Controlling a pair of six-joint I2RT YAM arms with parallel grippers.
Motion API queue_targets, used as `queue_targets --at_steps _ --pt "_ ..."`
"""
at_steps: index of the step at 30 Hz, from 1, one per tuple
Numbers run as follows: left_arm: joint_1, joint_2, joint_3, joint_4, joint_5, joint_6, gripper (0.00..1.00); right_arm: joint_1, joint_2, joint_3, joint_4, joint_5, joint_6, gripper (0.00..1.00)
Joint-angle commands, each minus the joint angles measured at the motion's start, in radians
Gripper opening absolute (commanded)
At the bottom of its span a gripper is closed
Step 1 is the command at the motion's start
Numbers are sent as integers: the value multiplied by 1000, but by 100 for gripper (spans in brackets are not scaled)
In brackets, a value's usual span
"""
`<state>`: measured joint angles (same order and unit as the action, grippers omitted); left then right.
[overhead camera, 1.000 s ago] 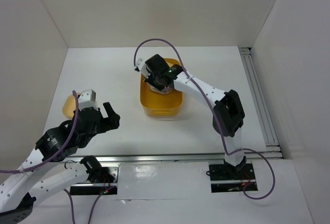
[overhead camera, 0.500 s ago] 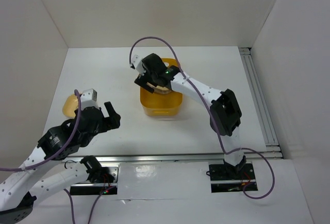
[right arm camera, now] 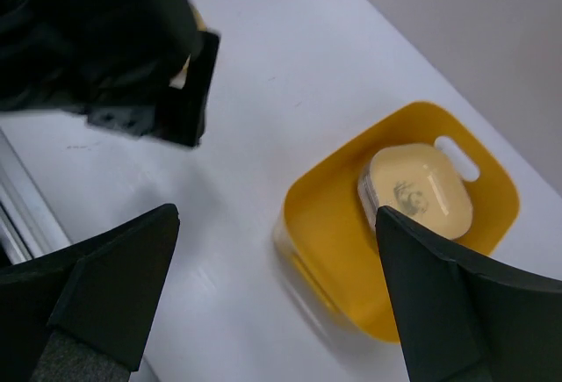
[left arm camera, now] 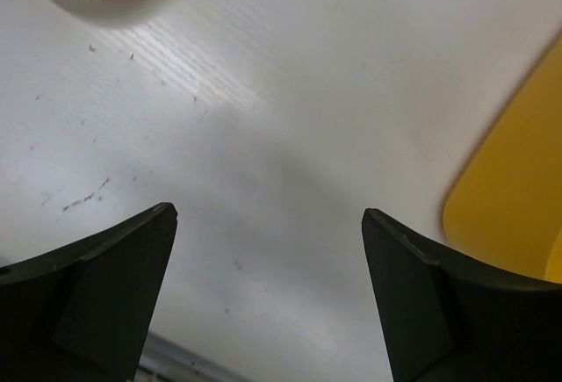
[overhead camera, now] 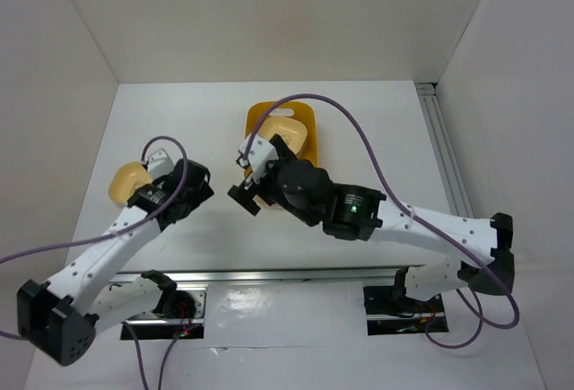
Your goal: Place the plates into the plastic bin on the countertop
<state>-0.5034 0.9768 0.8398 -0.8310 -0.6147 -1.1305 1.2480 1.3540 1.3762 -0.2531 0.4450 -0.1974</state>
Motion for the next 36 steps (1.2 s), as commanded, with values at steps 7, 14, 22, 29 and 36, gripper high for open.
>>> queue_targets --at_steps 7,14,22,29,36 --pt "451 226 80 385 254 147 100 67 -162 -345 83 54 248 100" --pt "535 520 341 337 276 158 100 76 -240 -454 130 3 294 100" --pt "647 686 354 374 311 136 100 128 -309 -551 146 21 328 100" --pt "701 750 326 409 302 155 97 137 -305 -572 137 41 339 100" --pt "737 904 317 428 385 135 78 137 -305 -572 127 50 348 100"
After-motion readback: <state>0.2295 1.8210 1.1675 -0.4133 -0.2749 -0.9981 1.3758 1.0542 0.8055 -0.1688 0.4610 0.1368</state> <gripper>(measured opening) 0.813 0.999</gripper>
